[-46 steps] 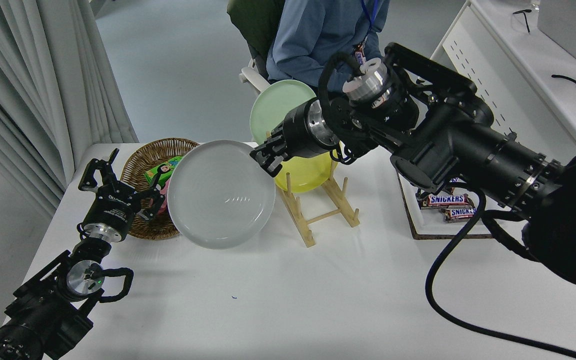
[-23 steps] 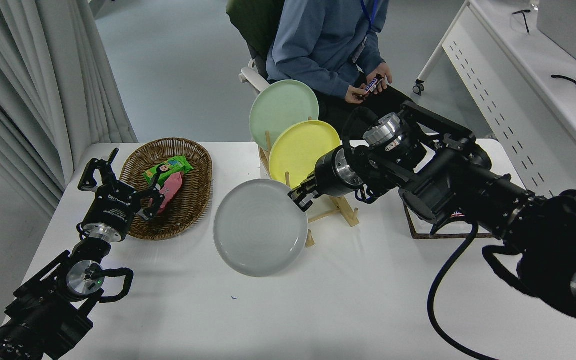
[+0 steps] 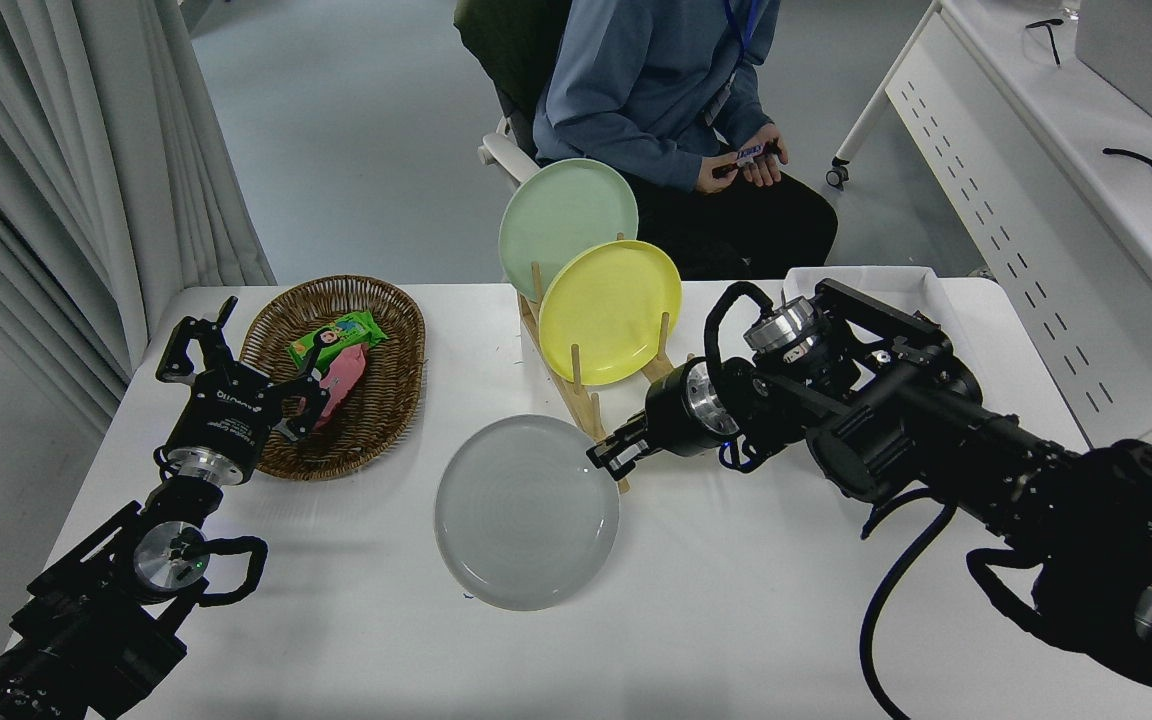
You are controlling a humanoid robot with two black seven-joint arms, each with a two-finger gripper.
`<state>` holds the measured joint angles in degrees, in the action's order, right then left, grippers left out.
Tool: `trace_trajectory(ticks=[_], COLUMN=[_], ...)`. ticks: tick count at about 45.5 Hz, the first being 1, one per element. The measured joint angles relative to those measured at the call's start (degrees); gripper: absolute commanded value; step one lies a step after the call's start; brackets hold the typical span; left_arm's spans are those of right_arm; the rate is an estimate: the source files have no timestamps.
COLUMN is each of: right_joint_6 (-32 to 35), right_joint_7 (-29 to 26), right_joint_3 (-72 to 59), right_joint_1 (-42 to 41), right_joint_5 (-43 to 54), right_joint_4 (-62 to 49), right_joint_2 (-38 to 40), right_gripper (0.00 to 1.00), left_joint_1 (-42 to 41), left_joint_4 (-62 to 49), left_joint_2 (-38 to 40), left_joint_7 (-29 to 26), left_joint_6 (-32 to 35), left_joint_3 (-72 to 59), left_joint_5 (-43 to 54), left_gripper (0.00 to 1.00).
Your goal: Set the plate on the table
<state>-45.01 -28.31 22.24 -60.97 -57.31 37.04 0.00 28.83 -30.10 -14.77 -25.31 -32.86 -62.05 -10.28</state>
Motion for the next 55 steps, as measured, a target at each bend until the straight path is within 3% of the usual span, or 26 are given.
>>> trace_trajectory(ticks=[55], right_joint_6=[0.0], right_joint_7=[2.95], right_joint_3=[0.36], right_joint_1=[7.85], right_joint_5=[-7.76], right_joint_4=[-0.84], right_joint_2=[0.0], right_gripper=[0.0], left_joint_1=[0.0], left_joint_4=[0.0], left_joint_2=[0.0], left_joint_7=[0.0], left_joint_6=[0.01], left_joint_3=[0.0], left_joint_5=[-0.01], left_gripper=[1.0])
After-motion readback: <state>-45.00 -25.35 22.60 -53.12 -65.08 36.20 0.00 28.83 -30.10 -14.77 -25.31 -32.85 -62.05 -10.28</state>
